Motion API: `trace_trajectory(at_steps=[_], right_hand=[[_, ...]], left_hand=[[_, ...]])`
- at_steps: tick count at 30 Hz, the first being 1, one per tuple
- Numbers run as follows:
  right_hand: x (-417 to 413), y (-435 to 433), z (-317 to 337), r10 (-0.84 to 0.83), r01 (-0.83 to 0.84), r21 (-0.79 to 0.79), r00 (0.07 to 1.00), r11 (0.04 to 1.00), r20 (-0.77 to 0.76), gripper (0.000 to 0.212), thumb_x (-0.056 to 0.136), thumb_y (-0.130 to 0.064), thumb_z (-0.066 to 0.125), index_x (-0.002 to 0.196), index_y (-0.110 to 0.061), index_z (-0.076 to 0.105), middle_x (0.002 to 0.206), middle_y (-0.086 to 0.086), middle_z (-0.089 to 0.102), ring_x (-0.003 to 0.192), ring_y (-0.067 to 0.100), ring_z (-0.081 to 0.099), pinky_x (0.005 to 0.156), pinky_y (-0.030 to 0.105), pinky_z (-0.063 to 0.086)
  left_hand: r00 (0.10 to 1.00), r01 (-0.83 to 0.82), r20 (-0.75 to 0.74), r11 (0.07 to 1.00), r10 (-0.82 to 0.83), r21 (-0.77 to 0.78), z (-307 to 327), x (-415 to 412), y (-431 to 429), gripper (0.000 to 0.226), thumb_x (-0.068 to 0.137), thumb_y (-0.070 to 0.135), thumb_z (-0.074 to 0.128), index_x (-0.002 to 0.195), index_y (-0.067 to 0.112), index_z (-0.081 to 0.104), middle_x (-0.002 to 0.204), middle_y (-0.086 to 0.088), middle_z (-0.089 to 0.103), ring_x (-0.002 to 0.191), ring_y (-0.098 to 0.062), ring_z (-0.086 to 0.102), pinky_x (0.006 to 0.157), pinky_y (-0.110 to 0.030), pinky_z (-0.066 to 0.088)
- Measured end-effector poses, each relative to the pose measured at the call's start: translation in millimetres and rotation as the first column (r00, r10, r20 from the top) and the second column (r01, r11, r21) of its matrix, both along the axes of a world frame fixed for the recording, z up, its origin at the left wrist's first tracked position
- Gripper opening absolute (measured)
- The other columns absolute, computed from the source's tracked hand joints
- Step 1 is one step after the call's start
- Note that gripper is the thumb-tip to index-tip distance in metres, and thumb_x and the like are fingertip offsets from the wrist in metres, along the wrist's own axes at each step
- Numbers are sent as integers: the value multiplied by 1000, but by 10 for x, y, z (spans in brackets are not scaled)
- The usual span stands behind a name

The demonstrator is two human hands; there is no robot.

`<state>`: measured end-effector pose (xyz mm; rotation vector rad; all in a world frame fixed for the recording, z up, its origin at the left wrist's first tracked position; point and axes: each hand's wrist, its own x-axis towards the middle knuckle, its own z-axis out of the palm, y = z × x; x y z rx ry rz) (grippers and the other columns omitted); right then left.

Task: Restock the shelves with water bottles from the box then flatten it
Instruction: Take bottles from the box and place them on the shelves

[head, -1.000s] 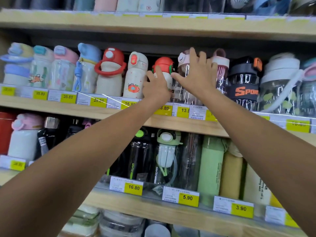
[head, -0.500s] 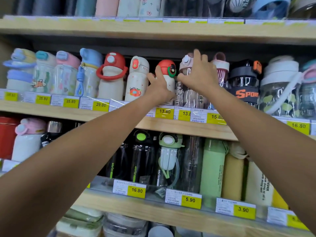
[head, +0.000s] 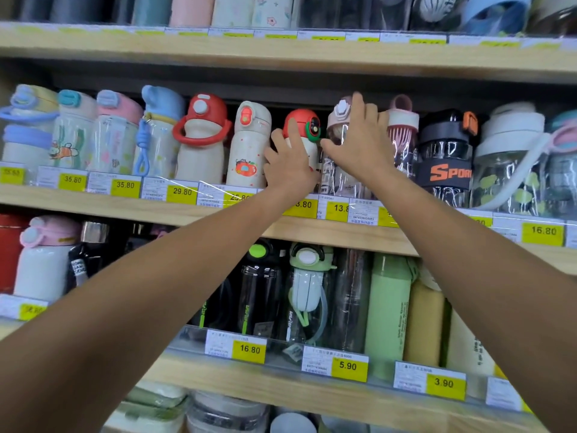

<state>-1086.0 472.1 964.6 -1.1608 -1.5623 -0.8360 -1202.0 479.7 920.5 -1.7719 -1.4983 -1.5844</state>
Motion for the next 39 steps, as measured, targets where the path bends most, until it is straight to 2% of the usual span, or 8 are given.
trace_trajectory(at_steps=[4, 7, 13, 18, 24, 28, 33, 39], right_hand=[[-31, 7, -38, 22, -21, 34, 999, 999, -25, 85, 82, -38, 60, 148, -7, 17, 140, 15, 34, 128, 35, 32, 99, 39, 35], [-31, 42, -86, 49, -46, 66, 998, 997, -47, 78, 81, -34, 58, 145, -7, 23, 137, 15, 36, 125, 34, 37, 91, 40, 40], [-65, 71, -172, 30, -21, 117, 996, 993, -82, 77, 84, -38, 57, 145, -5, 24, 141, 16, 34, 126, 34, 38, 92, 40, 40], [-71, 63, -218, -15, 24, 107, 997, 994, -82, 86, 82, -46, 61, 147, -7, 21, 145, 14, 29, 131, 33, 32, 94, 40, 41], [-87, 24, -228, 7, 1, 86, 995, 996, -98, 82, 84, -41, 60, 147, -7, 20, 148, 14, 26, 132, 33, 30, 94, 39, 41], [-88, 19, -241, -2, 12, 94, 994, 996, -108, 80, 85, -40, 59, 147, -7, 20, 148, 14, 26, 131, 33, 32, 91, 39, 42], [-106, 35, -239, 3, 7, 89, 993, 996, -115, 80, 85, -37, 59, 147, -5, 19, 149, 15, 25, 130, 34, 32, 91, 41, 42], [-108, 21, -238, 1, 9, 84, 993, 996, -117, 82, 84, -38, 62, 147, -6, 19, 149, 14, 24, 131, 33, 32, 90, 40, 43]], left_hand=[[993, 107, 44, 994, -107, 20, -3, -34, 0, 102, 77, 24, 72, 150, 14, 1, 145, -14, 18, 125, -39, 34, 100, -44, 37], [987, 161, 13, 985, -162, 66, -7, -78, -6, 100, 78, 23, 71, 149, 8, 2, 143, -18, 21, 120, -40, 40, 100, -41, 38], [996, 86, -10, 996, -87, -8, -42, -68, 33, 91, 84, 23, 62, 149, 9, 0, 147, -17, 15, 125, -39, 35, 99, -43, 38], [1000, -11, -17, 998, 10, -58, -14, -53, 33, 97, 81, 28, 70, 149, 13, 3, 143, -14, 21, 122, -37, 41, 91, -40, 42], [996, 60, -62, 998, -61, -22, -7, -102, -13, 98, 79, 26, 70, 148, 10, 2, 140, -17, 23, 112, -37, 49, 90, -42, 46], [991, 117, -69, 993, -116, 8, -5, -145, -54, 97, 79, 25, 68, 149, 9, 3, 138, -17, 23, 107, -34, 52, 83, -35, 44], [978, 206, -26, 978, -207, -9, 4, -168, -101, 95, 80, 31, 69, 148, 12, 6, 142, -15, 21, 119, -30, 47, 97, -35, 41], [971, 241, 2, 969, -241, -62, 17, -179, -132, 95, 80, 33, 69, 148, 13, 5, 142, -14, 21, 124, -28, 42, 99, -32, 37]])
